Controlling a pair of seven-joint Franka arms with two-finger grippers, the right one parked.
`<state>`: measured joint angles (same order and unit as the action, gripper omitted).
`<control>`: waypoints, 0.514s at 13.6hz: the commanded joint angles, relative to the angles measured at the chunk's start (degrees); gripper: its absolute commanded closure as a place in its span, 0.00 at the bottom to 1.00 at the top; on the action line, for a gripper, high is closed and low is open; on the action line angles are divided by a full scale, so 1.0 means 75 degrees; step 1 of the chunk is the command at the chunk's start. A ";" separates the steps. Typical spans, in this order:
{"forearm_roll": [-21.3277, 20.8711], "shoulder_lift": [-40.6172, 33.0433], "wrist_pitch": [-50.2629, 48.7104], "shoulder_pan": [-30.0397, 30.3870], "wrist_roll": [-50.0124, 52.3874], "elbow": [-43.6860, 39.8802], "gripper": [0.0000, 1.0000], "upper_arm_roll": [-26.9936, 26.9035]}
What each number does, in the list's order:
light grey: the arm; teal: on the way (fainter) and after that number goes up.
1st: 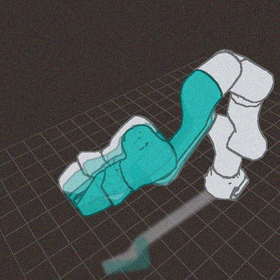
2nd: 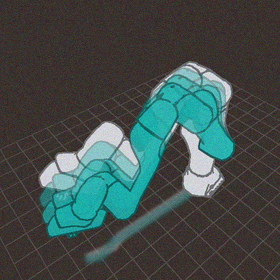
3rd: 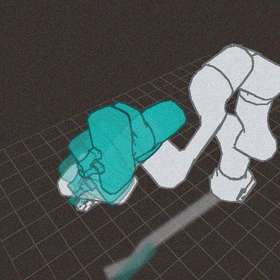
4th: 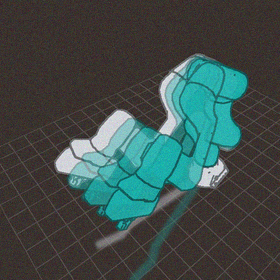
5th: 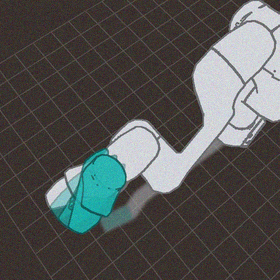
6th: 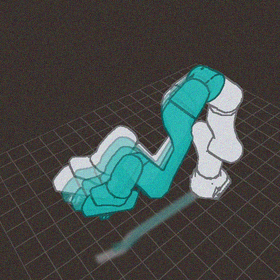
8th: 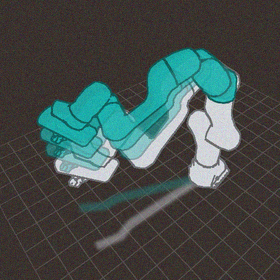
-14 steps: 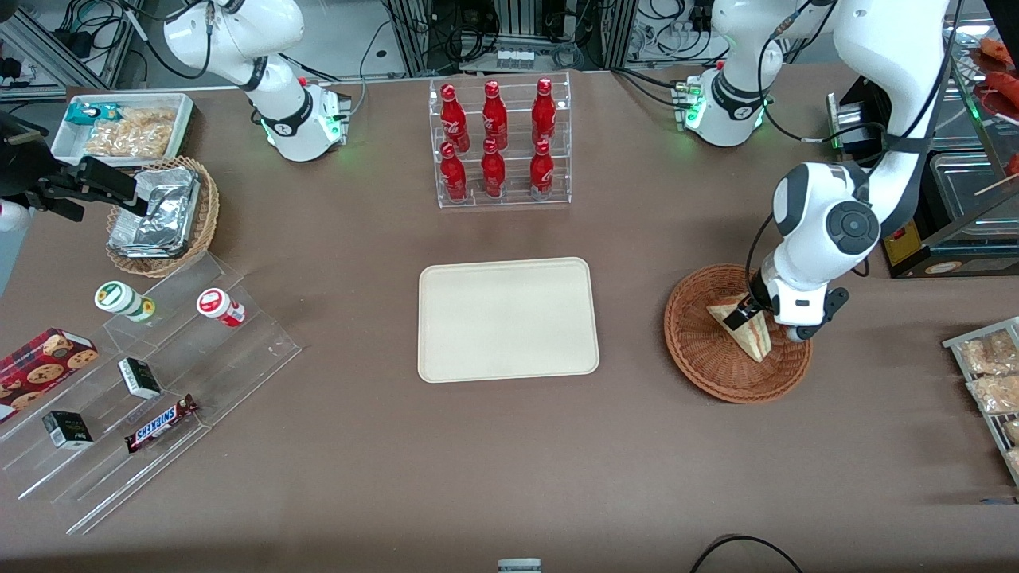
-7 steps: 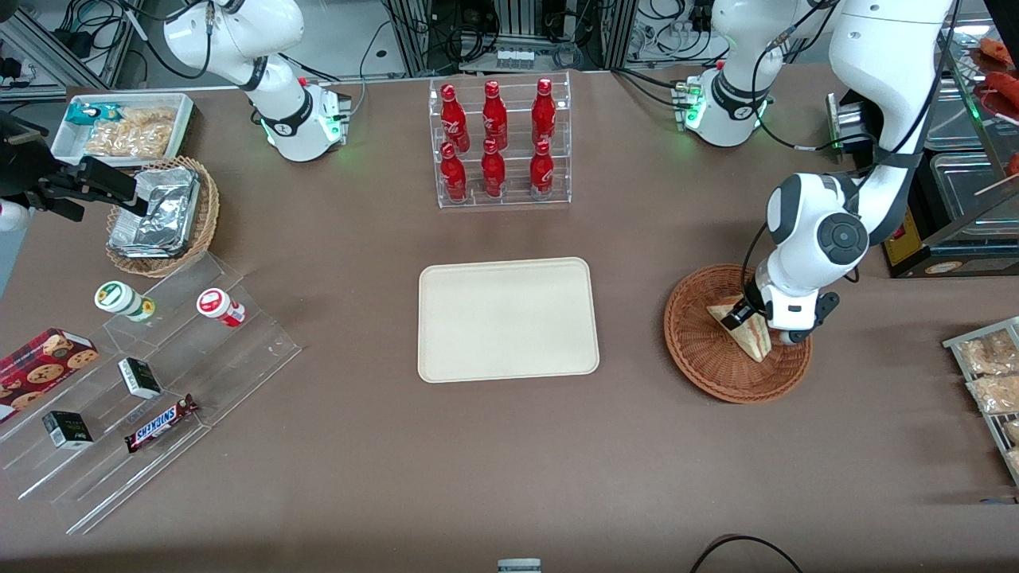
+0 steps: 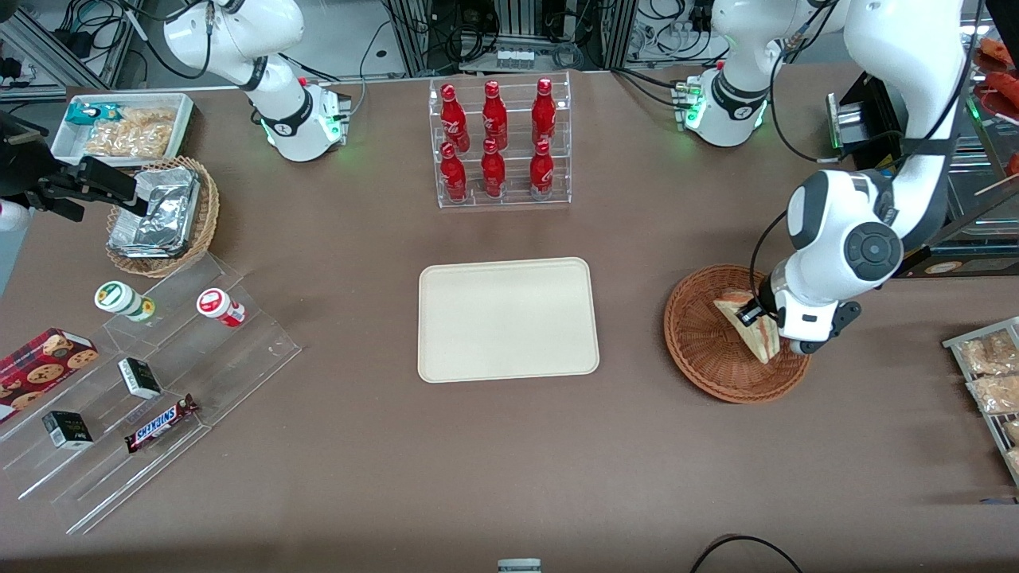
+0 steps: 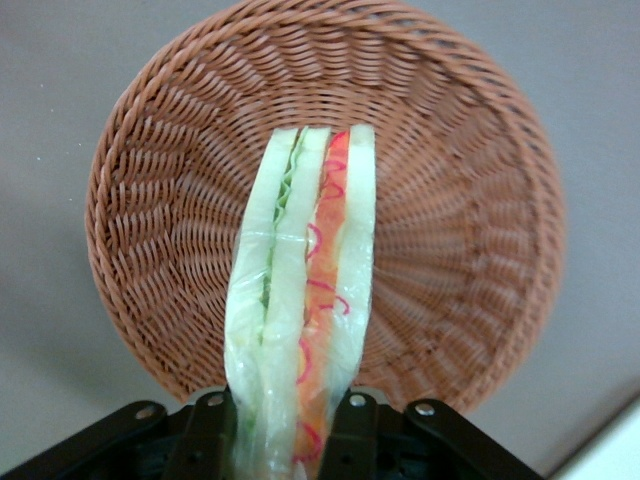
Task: Place sandwich from basket to tray
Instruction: 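Lift the sandwich and carry it over the cream tray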
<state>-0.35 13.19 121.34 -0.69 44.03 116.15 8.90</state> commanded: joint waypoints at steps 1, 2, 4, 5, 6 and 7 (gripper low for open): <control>-0.0093 0.0290 -0.0346 -0.0725 -0.0127 -0.0602 0.93 -0.0003; -0.0093 0.0419 -0.0370 -0.0960 -0.0337 -0.0766 0.93 -0.0015; -0.0082 0.0736 -0.0405 -0.1557 -0.0865 -0.1153 0.93 -0.0003; -0.0024 0.0900 -0.0498 -0.1862 -0.0785 -0.1364 0.94 -0.0003; 0.0035 0.1122 -0.0534 -0.2131 -0.0692 -0.1644 0.94 -0.0003; 0.0024 0.1367 -0.0523 -0.2401 -0.0470 -0.1937 0.95 -0.0003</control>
<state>-0.27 19.02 119.59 -15.19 39.71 107.90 9.47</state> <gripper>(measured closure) 0.850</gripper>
